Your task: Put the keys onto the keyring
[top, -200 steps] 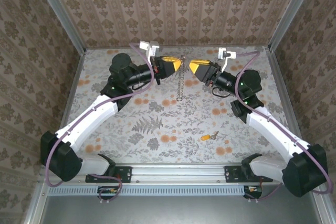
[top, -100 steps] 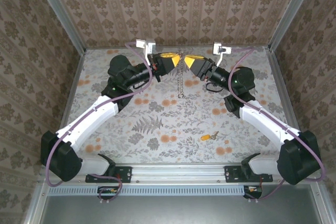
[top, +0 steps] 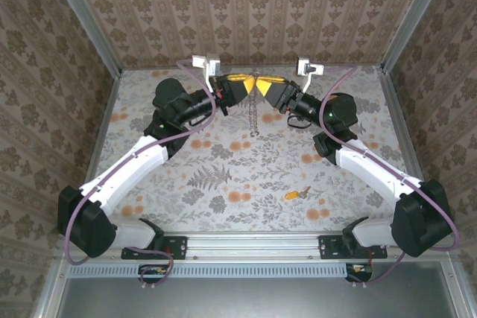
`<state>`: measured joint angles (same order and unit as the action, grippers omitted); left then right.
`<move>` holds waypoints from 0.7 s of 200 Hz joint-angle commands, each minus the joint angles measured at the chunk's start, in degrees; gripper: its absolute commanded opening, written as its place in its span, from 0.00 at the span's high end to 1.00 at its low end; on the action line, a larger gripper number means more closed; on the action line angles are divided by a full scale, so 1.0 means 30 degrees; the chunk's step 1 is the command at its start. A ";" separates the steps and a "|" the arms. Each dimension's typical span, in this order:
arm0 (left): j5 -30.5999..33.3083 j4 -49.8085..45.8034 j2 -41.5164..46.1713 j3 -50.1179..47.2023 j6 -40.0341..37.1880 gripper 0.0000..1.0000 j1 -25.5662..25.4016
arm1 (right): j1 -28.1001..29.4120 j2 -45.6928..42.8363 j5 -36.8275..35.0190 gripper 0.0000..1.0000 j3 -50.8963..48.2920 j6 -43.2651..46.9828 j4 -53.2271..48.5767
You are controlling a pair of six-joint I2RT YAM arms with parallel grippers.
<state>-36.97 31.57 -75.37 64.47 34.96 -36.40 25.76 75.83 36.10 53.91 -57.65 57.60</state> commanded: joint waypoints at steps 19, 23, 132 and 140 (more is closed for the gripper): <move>-0.0098 0.1284 0.0134 -0.0123 0.0272 1.00 -0.0163 | -0.0559 -0.1140 -0.1031 0.69 -0.0516 0.0754 -0.0351; -0.0087 0.1268 0.0134 -0.0124 0.0271 1.00 -0.0168 | -0.0643 -0.1256 -0.1080 0.69 -0.0607 0.0797 -0.0407; -0.0244 0.1341 0.0080 -0.0077 0.0308 1.00 -0.0170 | -0.0632 -0.0087 -0.0118 0.68 0.0438 -0.0149 0.0721; -0.0296 0.1318 0.0050 -0.0073 0.0300 1.00 -0.0168 | -0.0587 -0.0031 -0.0030 0.68 0.0527 -0.0104 0.0721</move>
<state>-36.91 31.79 -75.37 64.47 34.96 -36.42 23.24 75.05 34.33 52.97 -57.32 56.77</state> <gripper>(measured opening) 0.047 0.321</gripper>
